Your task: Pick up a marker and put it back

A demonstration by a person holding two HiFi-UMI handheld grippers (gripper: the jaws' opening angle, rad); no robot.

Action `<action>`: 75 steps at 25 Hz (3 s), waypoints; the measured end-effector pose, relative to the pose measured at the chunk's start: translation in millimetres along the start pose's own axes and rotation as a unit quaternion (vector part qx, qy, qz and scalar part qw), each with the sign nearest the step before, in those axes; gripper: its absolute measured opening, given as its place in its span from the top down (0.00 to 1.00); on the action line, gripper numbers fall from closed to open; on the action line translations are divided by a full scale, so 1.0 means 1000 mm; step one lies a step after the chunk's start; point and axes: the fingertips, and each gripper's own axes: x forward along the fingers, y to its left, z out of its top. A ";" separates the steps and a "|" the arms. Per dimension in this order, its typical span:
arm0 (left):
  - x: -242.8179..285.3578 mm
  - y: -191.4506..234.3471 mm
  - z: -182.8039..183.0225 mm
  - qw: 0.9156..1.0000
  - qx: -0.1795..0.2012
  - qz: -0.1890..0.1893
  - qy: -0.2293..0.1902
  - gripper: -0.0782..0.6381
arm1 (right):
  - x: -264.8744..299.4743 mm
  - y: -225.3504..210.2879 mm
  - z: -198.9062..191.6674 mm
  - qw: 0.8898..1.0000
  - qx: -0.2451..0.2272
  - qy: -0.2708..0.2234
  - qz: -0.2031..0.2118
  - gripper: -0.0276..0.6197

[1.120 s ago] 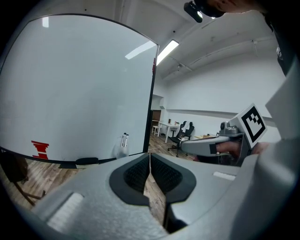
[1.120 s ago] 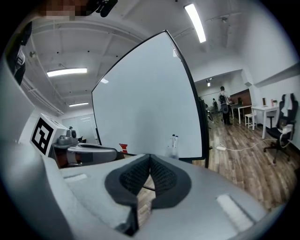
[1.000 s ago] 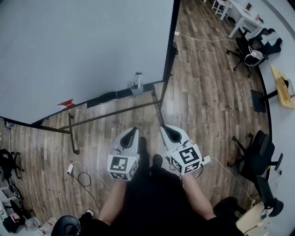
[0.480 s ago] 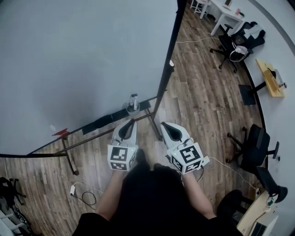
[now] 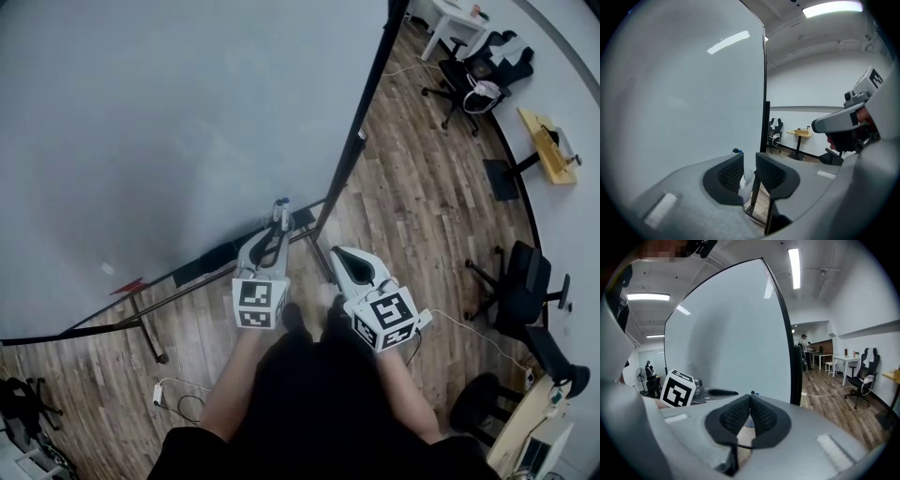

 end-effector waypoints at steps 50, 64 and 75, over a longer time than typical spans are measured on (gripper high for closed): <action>0.068 0.043 -0.033 0.981 -0.008 0.184 0.066 0.79 | -0.002 -0.067 0.004 0.999 -0.008 0.023 0.021 0.95; 0.058 0.042 -0.027 0.987 -0.002 0.155 0.045 0.79 | -0.001 -0.054 0.004 1.000 -0.003 0.023 0.005 0.95; 0.030 0.044 -0.001 0.992 0.002 0.124 0.004 0.79 | -0.003 -0.023 -0.004 1.000 0.025 0.013 0.000 0.95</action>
